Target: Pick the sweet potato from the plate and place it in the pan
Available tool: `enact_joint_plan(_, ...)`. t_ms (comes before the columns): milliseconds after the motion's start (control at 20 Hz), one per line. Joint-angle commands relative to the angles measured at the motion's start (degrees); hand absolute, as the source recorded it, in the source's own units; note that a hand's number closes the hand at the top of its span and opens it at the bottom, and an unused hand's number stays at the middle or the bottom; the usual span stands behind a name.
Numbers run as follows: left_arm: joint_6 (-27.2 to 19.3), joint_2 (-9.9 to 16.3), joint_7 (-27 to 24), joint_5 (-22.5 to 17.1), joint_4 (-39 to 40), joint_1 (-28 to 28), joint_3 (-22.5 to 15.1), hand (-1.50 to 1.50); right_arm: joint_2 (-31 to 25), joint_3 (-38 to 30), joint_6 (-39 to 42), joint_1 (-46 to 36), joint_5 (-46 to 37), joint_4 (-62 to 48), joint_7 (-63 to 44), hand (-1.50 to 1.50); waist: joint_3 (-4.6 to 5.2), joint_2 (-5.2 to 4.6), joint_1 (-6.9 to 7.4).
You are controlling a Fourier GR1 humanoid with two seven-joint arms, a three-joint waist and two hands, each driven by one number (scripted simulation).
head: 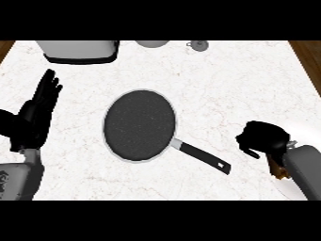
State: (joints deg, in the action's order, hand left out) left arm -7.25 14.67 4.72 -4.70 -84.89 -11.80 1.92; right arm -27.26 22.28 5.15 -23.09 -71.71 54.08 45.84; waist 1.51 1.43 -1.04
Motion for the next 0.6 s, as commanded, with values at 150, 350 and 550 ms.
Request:
enact_joint_plan(150,-0.4,0.3,0.2,0.1,0.3,0.7,0.6,0.00,17.5,-5.6,2.6,1.4,4.2,2.2,-20.8,1.50,-1.27,1.35,-2.23)
enact_joint_plan(350,-0.7,0.4,0.7,0.2,1.0,1.1,0.8,0.00,26.6,-7.3,-1.7,-0.2,3.6,7.2,-32.3,1.50,-1.35,2.04,-2.61)
enact_joint_plan(550,-0.4,0.0,0.9,0.1,1.3,0.9,0.3,0.00,27.0,-7.3,-6.3,-1.6,6.3,12.6,-43.4,1.50,-1.53,1.84,-1.32)
